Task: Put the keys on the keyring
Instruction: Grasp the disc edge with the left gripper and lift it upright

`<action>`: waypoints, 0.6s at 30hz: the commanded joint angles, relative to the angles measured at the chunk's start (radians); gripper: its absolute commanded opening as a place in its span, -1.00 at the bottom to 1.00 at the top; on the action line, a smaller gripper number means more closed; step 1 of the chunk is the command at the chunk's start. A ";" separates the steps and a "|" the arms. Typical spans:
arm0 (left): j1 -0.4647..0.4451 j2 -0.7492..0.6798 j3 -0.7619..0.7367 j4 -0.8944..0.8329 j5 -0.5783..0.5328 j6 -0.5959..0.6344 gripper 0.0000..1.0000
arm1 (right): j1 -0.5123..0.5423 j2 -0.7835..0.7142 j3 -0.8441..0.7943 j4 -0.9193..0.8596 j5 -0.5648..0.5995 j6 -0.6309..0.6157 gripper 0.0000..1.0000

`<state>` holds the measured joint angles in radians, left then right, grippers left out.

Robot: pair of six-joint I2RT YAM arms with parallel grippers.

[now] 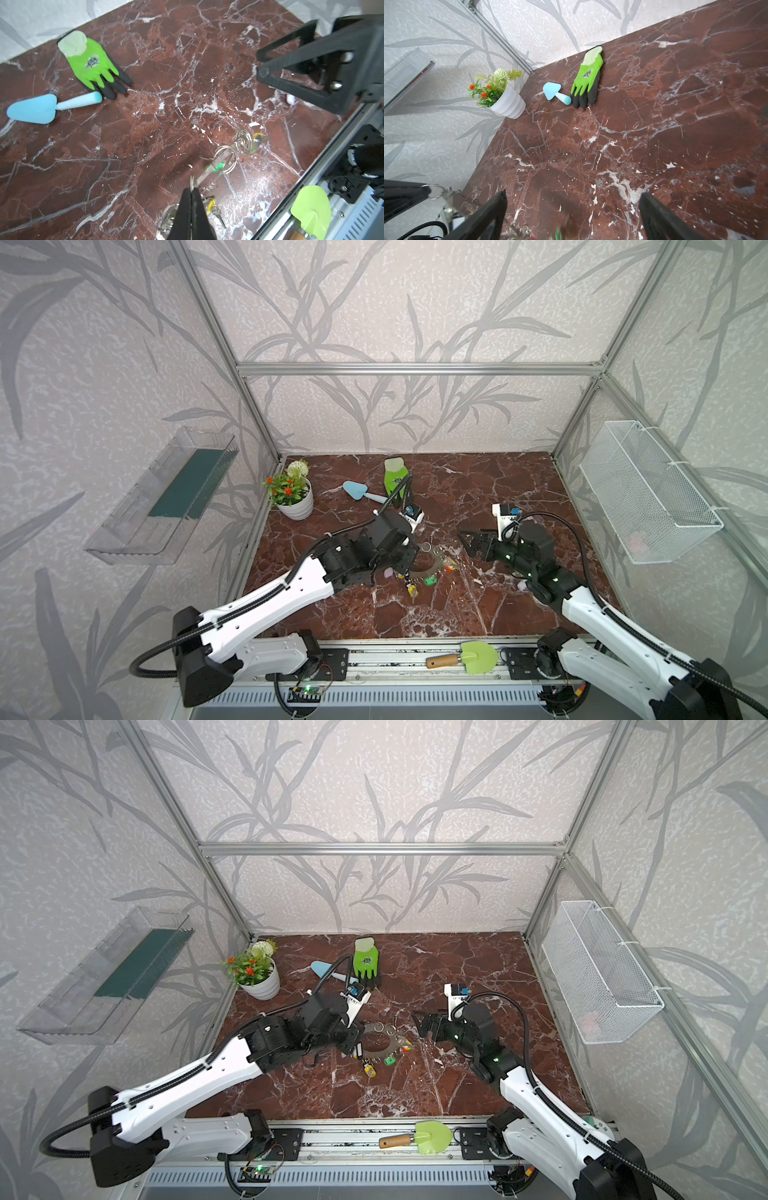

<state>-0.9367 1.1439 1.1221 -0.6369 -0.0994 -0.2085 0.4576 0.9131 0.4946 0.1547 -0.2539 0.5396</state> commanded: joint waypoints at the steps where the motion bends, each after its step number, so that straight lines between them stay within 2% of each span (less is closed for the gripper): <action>1: 0.004 -0.072 0.002 0.005 -0.006 0.128 -1.00 | 0.006 -0.004 0.035 0.070 -0.041 0.000 0.98; 4: 0.007 -0.115 -0.010 0.036 -0.023 0.165 -1.00 | 0.010 -0.025 0.036 0.069 -0.062 -0.006 0.98; 8: 0.019 -0.149 -0.032 0.089 0.008 0.186 -1.00 | 0.028 -0.056 0.038 0.063 -0.099 -0.033 1.00; 13: 0.058 -0.175 -0.114 0.224 0.059 0.133 -1.00 | 0.064 -0.069 0.045 0.077 -0.135 -0.073 1.00; 18: 0.064 -0.224 -0.251 0.432 0.091 0.066 -1.00 | 0.091 -0.032 0.082 0.090 -0.180 -0.091 0.95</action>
<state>-0.8745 0.9581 0.9058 -0.3885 -0.0486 -0.1078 0.5339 0.8669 0.5289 0.2050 -0.3870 0.4778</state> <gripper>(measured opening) 0.047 0.976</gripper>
